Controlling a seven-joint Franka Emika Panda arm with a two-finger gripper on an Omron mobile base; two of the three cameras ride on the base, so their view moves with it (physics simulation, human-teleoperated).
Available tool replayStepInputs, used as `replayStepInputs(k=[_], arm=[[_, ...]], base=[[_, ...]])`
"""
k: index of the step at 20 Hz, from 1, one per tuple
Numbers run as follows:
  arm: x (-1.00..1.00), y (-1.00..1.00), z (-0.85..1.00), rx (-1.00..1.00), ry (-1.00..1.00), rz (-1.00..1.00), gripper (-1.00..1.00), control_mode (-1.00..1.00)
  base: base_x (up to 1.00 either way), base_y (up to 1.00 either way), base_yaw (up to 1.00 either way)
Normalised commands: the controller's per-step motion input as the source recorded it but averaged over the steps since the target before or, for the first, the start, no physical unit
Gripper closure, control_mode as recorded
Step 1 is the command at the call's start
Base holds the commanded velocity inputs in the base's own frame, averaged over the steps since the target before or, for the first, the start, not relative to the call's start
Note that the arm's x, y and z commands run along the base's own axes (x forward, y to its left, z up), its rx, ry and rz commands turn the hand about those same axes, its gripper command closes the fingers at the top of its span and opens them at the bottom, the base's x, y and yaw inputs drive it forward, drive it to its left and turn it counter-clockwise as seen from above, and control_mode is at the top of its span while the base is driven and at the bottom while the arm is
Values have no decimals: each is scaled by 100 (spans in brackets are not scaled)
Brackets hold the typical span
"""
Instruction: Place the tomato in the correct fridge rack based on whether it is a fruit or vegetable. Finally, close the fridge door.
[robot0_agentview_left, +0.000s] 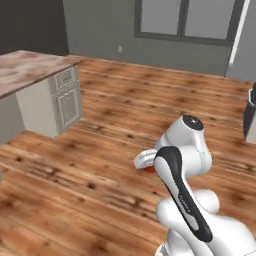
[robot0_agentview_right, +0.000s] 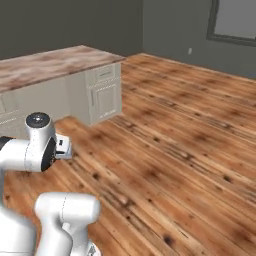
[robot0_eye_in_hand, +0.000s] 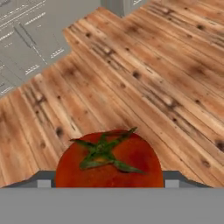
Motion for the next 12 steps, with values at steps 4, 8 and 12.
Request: replayStepInputs(k=[4,8,12], arm=[[0,0,0,0,0,0,100,100],[0,0,0,0,0,0,100,100],[0,0,0,0,0,0,100,100]], base=[[94,5,-64],[88,6,-66],[99,12,-57]])
